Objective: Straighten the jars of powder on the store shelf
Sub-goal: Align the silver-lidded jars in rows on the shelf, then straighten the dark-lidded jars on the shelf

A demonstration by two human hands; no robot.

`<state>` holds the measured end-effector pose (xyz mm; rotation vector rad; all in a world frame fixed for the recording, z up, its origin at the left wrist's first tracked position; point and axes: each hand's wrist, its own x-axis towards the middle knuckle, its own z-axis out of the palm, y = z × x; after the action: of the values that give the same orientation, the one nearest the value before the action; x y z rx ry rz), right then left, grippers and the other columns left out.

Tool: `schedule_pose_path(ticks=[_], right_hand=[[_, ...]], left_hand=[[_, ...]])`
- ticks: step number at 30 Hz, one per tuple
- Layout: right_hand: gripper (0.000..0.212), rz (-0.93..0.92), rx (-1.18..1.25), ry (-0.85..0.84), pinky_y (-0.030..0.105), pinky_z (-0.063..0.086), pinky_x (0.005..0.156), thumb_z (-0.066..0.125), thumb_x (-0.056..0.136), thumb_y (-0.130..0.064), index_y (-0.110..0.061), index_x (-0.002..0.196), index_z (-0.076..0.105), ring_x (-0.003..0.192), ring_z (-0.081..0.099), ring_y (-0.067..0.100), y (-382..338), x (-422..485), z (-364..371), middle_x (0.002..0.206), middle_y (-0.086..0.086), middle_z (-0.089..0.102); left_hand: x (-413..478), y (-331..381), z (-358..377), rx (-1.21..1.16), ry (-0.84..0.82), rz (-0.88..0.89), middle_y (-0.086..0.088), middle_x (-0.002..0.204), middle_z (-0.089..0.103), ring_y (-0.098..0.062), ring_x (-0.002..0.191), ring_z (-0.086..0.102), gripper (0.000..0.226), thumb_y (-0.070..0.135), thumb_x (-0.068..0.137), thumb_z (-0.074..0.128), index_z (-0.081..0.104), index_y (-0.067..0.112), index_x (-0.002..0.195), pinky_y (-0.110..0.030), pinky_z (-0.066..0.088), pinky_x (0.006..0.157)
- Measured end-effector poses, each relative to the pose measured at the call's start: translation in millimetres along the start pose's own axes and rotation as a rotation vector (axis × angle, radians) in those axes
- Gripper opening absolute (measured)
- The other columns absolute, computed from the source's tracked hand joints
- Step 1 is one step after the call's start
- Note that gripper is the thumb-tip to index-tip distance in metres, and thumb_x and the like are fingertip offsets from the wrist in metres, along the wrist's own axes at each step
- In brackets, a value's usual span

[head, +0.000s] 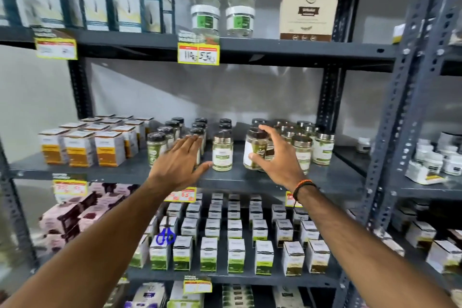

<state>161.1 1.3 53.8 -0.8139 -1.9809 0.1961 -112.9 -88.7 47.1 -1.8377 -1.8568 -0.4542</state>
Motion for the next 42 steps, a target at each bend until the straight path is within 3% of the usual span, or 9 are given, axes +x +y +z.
schedule_pose_path(ticks=[4,8,12,19,24,27,30,36,42], right_hand=[[0.077,-0.007,0.06,-0.08,0.023,0.037,0.097,0.079,0.086,-0.039,-0.033,0.153,0.039,0.113,0.05,0.006,-21,6,47,0.129,-0.014,0.053],[0.078,-0.01,0.113,-0.124,0.02,0.046,0.092,0.08,0.085,-0.038,-0.032,0.152,0.039,0.107,0.059,0.011,-35,13,91,0.134,-0.002,0.062],[0.078,0.009,0.125,-0.133,0.007,0.035,0.089,0.08,0.087,-0.035,-0.029,0.153,0.039,0.111,0.052,0.007,-41,17,122,0.144,0.001,0.058],[0.079,0.048,0.121,-0.098,0.039,0.053,0.103,0.08,0.085,-0.039,-0.034,0.152,0.038,0.118,0.061,0.015,-35,20,155,0.141,0.001,0.061],[0.09,0.054,0.087,-0.091,0.037,0.048,0.109,0.079,0.086,-0.043,-0.036,0.16,0.028,0.128,0.058,0.016,-35,18,161,0.148,-0.001,0.057],[0.099,0.084,0.096,-0.085,0.032,0.05,0.104,0.083,0.083,-0.044,-0.033,0.161,0.023,0.122,0.061,0.014,-35,14,158,0.143,-0.001,0.061],[0.096,0.126,0.103,-0.059,0.028,0.054,0.098,0.085,0.08,-0.043,-0.025,0.157,0.031,0.12,0.064,0.014,-34,7,157,0.141,0.001,0.062],[0.062,0.163,0.039,-0.084,0.018,0.053,0.093,0.084,0.083,-0.039,-0.018,0.135,0.058,0.094,0.061,-0.003,-36,1,163,0.12,-0.006,0.074],[0.051,0.201,0.013,-0.076,0.007,0.049,0.079,0.081,0.083,-0.047,-0.02,0.123,0.067,0.087,0.065,-0.003,-35,4,167,0.109,-0.011,0.076]], left_hand=[[-24,-51,3,0.029,-0.015,-0.083,-0.012,0.163,0.034,-0.028,0.15,0.03,0.091,0.076,0.096,0.024,0.026,0.01,0.159,-0.045,0.03,0.12],[-45,-88,8,0.021,-0.042,-0.132,-0.014,0.163,0.034,-0.029,0.15,0.03,0.086,0.071,0.097,0.03,0.026,0.01,0.158,-0.045,0.03,0.118],[-58,-116,26,0.001,-0.092,-0.182,-0.015,0.162,0.035,-0.029,0.148,0.033,0.091,0.074,0.095,0.025,0.027,0.009,0.158,-0.044,0.028,0.12],[-63,-147,58,-0.018,-0.187,-0.225,-0.011,0.16,0.04,-0.027,0.143,0.041,0.085,0.074,0.095,0.029,0.031,0.013,0.155,-0.048,0.046,0.105],[-54,-156,72,-0.001,-0.208,-0.197,-0.009,0.159,0.042,-0.028,0.142,0.042,0.086,0.075,0.095,0.025,0.034,0.013,0.154,-0.048,0.042,0.11],[-48,-166,80,-0.017,-0.228,-0.191,-0.01,0.161,0.039,-0.027,0.145,0.039,0.093,0.081,0.092,0.016,0.033,0.014,0.155,-0.048,0.036,0.116],[-45,-171,86,-0.015,-0.225,-0.171,-0.01,0.162,0.039,-0.027,0.146,0.039,0.095,0.082,0.091,0.013,0.033,0.014,0.156,-0.047,0.033,0.119],[-44,-173,91,-0.005,-0.213,-0.162,-0.011,0.161,0.039,-0.028,0.146,0.039,0.097,0.082,0.091,0.011,0.034,0.013,0.156,-0.047,0.032,0.119],[-44,-173,92,0.006,-0.214,-0.163,-0.011,0.161,0.039,-0.028,0.146,0.039,0.097,0.082,0.091,0.01,0.034,0.014,0.156,-0.046,0.031,0.119]])
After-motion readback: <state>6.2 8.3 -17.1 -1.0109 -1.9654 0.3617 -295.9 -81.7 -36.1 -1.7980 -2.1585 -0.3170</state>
